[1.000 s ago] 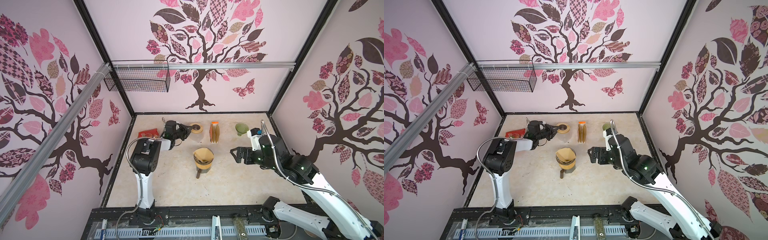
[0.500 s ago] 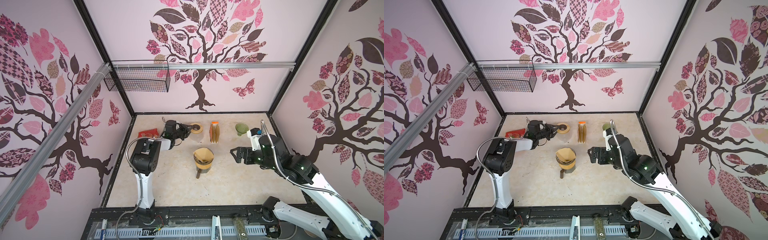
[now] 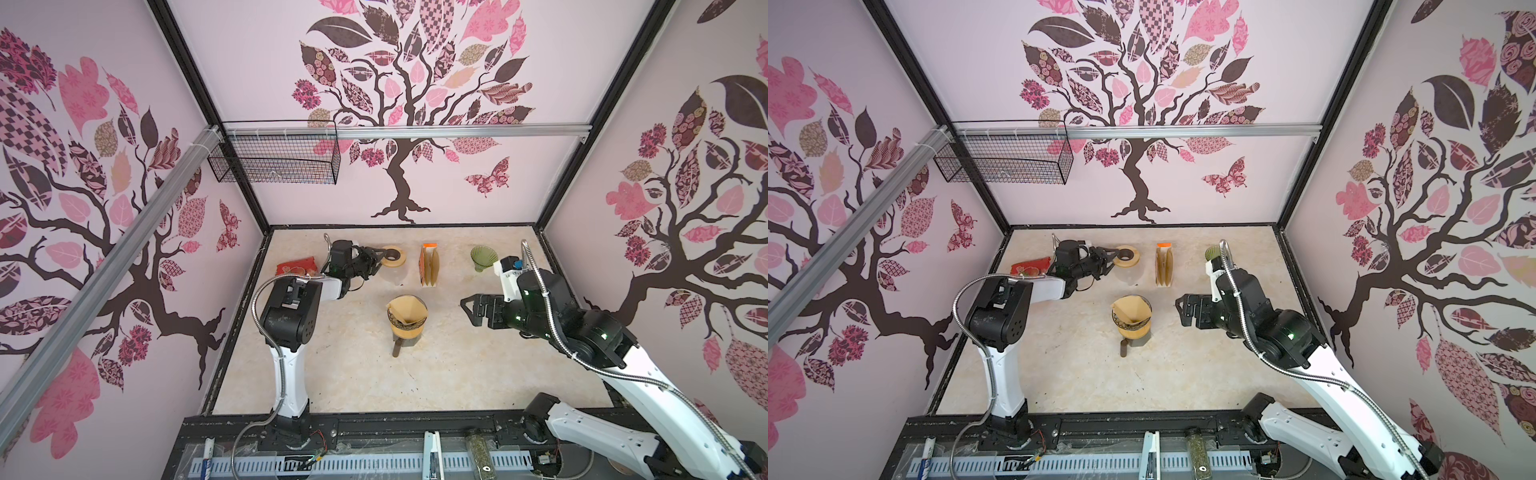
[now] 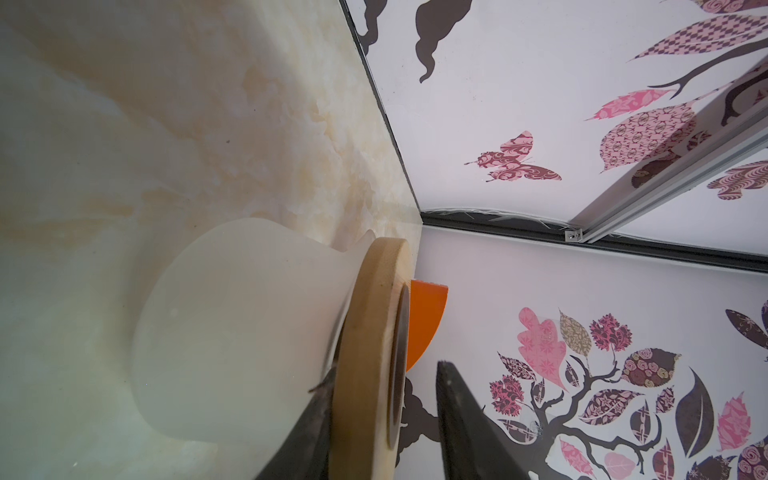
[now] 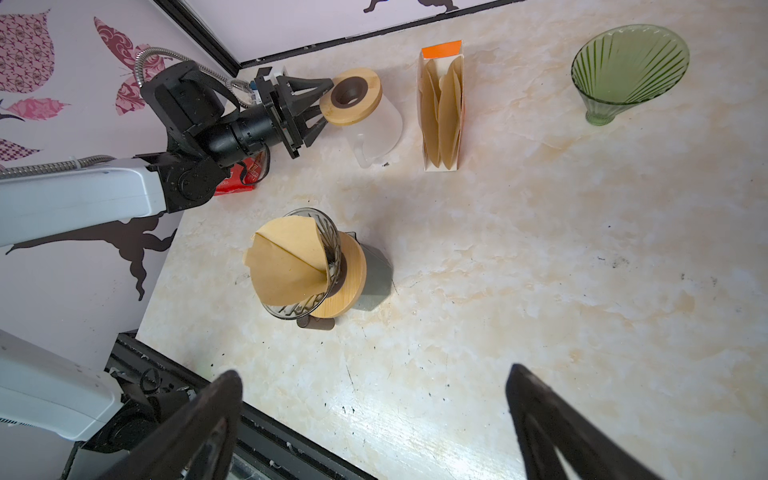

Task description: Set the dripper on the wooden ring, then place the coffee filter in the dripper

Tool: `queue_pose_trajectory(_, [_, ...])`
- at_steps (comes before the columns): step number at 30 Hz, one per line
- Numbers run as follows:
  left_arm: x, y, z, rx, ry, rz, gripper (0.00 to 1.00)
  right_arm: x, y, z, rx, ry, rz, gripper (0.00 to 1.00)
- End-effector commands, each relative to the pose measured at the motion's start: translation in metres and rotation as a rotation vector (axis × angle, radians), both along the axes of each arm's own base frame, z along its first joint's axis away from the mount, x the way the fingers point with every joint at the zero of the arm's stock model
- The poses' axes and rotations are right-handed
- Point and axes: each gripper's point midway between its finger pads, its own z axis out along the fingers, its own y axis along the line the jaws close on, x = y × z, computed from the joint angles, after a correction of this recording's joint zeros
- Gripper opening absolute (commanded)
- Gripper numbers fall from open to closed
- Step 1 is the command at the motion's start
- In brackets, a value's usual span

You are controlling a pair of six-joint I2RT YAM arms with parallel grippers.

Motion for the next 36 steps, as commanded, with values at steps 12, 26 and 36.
queue_pose_trajectory(12, [0.0, 0.009, 0.002, 0.047, 0.015, 0.016, 0.44, 0.003, -0.001, 0.003, -0.008, -0.018, -0.004, 1.0])
queue_pose_trajectory(26, [0.0, 0.011, 0.002, 0.106, 0.019, -0.003, 0.5, 0.003, 0.0, 0.003, -0.011, -0.02, 0.0, 1.0])
queue_pose_trajectory(36, [-0.003, 0.014, -0.001, 0.162, 0.031, -0.009, 0.52, 0.003, -0.001, 0.002, -0.017, -0.02, -0.002, 1.0])
